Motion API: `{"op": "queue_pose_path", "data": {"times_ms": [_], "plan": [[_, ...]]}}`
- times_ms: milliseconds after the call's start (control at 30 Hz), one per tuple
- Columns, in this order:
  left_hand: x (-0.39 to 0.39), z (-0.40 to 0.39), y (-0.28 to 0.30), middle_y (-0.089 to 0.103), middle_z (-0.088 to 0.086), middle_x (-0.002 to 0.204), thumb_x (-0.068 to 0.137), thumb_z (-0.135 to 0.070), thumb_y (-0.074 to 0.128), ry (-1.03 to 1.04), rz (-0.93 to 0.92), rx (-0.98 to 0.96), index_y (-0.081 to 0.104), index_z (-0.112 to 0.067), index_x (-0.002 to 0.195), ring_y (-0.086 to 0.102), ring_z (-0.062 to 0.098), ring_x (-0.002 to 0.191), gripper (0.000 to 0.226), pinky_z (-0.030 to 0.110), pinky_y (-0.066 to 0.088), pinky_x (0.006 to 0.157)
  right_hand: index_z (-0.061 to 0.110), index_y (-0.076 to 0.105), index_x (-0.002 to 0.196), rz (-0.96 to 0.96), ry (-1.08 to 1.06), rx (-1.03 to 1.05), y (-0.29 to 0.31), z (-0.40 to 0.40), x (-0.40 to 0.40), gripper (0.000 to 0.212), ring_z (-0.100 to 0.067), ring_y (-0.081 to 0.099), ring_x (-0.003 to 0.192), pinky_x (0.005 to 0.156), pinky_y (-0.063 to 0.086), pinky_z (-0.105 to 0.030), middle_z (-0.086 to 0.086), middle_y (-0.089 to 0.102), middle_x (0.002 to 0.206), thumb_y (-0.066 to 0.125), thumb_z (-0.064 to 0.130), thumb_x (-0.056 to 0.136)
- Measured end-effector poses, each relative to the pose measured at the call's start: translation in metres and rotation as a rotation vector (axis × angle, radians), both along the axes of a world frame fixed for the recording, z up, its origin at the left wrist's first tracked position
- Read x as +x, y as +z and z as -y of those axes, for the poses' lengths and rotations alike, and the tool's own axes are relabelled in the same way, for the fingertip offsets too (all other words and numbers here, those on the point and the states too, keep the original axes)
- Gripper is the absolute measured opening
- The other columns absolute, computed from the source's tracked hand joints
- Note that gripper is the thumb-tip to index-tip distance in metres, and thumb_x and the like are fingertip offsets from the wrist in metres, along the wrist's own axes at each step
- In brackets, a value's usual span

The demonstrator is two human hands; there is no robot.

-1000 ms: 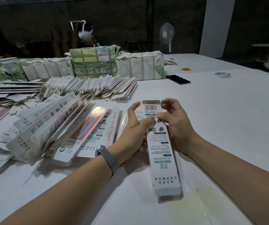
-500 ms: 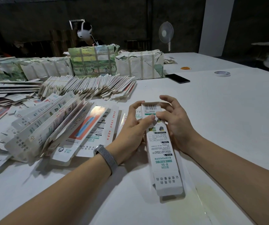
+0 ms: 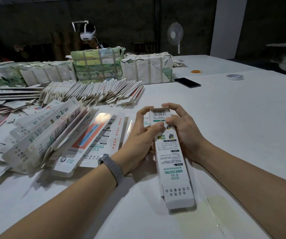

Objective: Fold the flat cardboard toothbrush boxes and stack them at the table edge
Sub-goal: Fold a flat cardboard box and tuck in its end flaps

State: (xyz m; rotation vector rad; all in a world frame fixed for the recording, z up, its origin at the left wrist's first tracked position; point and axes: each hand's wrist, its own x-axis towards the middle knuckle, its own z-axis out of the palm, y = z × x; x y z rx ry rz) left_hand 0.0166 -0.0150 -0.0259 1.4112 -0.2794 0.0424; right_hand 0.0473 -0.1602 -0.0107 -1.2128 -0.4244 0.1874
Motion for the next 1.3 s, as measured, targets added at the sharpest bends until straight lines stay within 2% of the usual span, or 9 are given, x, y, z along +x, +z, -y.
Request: {"op": "queue_pose_path", "data": {"times_ms": [167, 333, 467, 567, 700, 900, 1067, 1167, 1300], "plan": [[0.001, -0.002, -0.001, 0.075, 0.010, 0.091, 0.088, -0.034, 0.064, -0.006, 0.004, 0.018, 0.043, -0.041, 0.130, 0.071, 0.028, 0.073, 0.047, 0.040, 0.058, 0.065, 0.035, 0.065, 0.103, 0.007, -0.006, -0.004, 0.000, 0.001, -0.001, 0.042, -0.031, 0.061, 0.070, 0.057, 0.056, -0.034, -0.023, 0.068, 0.099, 0.042, 0.000, 0.098], [0.000, -0.001, 0.000, 0.074, 0.009, 0.087, 0.088, -0.035, 0.064, -0.003, 0.014, 0.032, 0.044, -0.046, 0.127, 0.070, 0.025, 0.070, 0.045, 0.037, 0.058, 0.061, 0.031, 0.067, 0.089, 0.026, -0.016, -0.007, 0.000, -0.001, -0.001, 0.044, -0.035, 0.055, 0.075, 0.060, 0.052, -0.033, -0.025, 0.068, 0.099, 0.042, -0.003, 0.097], [-0.002, 0.000, 0.000, 0.075, 0.003, 0.081, 0.095, -0.030, 0.058, -0.008, 0.057, 0.047, 0.042, -0.051, 0.125, 0.071, 0.020, 0.067, 0.040, 0.031, 0.056, 0.059, 0.029, 0.067, 0.088, 0.025, -0.030, -0.009, 0.000, -0.001, -0.002, 0.041, -0.031, 0.057, 0.069, 0.059, 0.051, -0.033, -0.024, 0.067, 0.095, 0.043, -0.004, 0.096], [-0.004, 0.001, 0.001, 0.072, -0.001, 0.077, 0.098, -0.030, 0.055, -0.013, 0.086, 0.077, 0.047, -0.050, 0.119, 0.070, 0.018, 0.066, 0.030, 0.030, 0.056, 0.058, 0.029, 0.068, 0.086, 0.030, -0.058, -0.014, 0.000, -0.001, -0.001, 0.041, -0.035, 0.055, 0.071, 0.061, 0.049, -0.035, -0.027, 0.064, 0.093, 0.045, -0.003, 0.095], [-0.003, 0.002, 0.002, 0.072, 0.001, 0.080, 0.093, -0.036, 0.055, -0.003, 0.075, 0.107, 0.048, -0.046, 0.118, 0.069, 0.021, 0.066, 0.028, 0.032, 0.055, 0.058, 0.028, 0.067, 0.084, 0.027, -0.091, -0.020, 0.000, -0.001, -0.001, 0.034, -0.038, 0.052, 0.074, 0.061, 0.047, -0.036, -0.028, 0.061, 0.093, 0.049, -0.001, 0.092], [-0.005, 0.002, 0.003, 0.072, 0.003, 0.081, 0.095, -0.036, 0.054, -0.021, 0.075, 0.121, 0.048, -0.042, 0.112, 0.069, 0.020, 0.063, 0.020, 0.029, 0.054, 0.053, 0.029, 0.066, 0.079, 0.037, -0.125, -0.020, 0.001, -0.004, -0.003, 0.039, -0.031, 0.052, 0.068, 0.060, 0.045, -0.035, -0.028, 0.057, 0.089, 0.049, -0.002, 0.096], [-0.008, 0.002, 0.006, 0.074, 0.009, 0.086, 0.098, -0.033, 0.055, -0.061, 0.042, 0.138, 0.046, -0.038, 0.112, 0.070, 0.022, 0.065, 0.017, 0.031, 0.055, 0.054, 0.025, 0.067, 0.098, -0.022, -0.150, -0.009, 0.001, -0.001, 0.001, 0.020, -0.026, 0.064, 0.060, 0.053, 0.054, -0.030, -0.018, 0.066, 0.087, 0.054, 0.010, 0.099], [-0.011, 0.002, 0.008, 0.075, 0.010, 0.085, 0.107, -0.022, 0.048, -0.095, 0.036, 0.159, 0.044, -0.032, 0.115, 0.071, 0.019, 0.063, 0.014, 0.025, 0.054, 0.053, 0.015, 0.063, 0.089, -0.080, -0.182, -0.010, 0.002, 0.001, 0.003, 0.010, -0.023, 0.065, 0.055, 0.050, 0.053, -0.028, -0.012, 0.066, 0.077, 0.060, 0.009, 0.096], [-0.013, 0.006, 0.010, 0.074, 0.012, 0.093, 0.107, -0.017, 0.046, -0.092, 0.038, 0.160, 0.045, -0.030, 0.119, 0.072, 0.018, 0.069, 0.018, 0.025, 0.056, 0.060, 0.012, 0.063, 0.081, -0.104, -0.225, 0.012, 0.002, 0.001, 0.003, 0.016, -0.024, 0.066, 0.056, 0.050, 0.054, -0.029, -0.010, 0.068, 0.073, 0.060, 0.002, 0.093]]}}
